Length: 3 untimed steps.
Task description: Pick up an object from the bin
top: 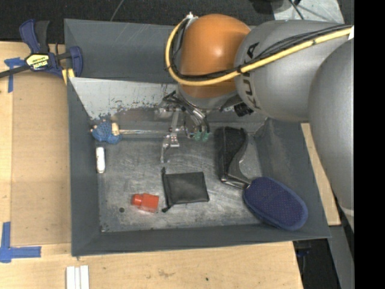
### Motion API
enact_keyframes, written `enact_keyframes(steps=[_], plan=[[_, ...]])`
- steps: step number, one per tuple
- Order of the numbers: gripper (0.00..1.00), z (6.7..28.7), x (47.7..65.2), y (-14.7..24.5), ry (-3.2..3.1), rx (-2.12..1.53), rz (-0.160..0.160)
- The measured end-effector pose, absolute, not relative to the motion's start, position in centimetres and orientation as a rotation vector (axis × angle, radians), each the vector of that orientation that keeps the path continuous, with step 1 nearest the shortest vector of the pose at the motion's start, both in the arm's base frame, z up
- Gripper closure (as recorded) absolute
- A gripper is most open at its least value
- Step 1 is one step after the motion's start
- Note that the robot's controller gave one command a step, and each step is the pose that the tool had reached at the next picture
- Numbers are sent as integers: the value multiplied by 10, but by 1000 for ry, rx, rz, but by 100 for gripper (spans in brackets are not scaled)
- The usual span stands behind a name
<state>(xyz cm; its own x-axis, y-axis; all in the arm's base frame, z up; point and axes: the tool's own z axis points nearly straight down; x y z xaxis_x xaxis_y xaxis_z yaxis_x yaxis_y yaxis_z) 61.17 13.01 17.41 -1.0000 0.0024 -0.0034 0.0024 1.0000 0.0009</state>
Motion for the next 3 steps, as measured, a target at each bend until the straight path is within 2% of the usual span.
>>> enact_keyframes(steps=[1, 2, 3], plan=[[0, 129, 523, 104, 3147, 133, -3], [0, 73, 503, 59, 3129, -17, 9], [100, 78, 510, 58, 3106, -9, 8]])
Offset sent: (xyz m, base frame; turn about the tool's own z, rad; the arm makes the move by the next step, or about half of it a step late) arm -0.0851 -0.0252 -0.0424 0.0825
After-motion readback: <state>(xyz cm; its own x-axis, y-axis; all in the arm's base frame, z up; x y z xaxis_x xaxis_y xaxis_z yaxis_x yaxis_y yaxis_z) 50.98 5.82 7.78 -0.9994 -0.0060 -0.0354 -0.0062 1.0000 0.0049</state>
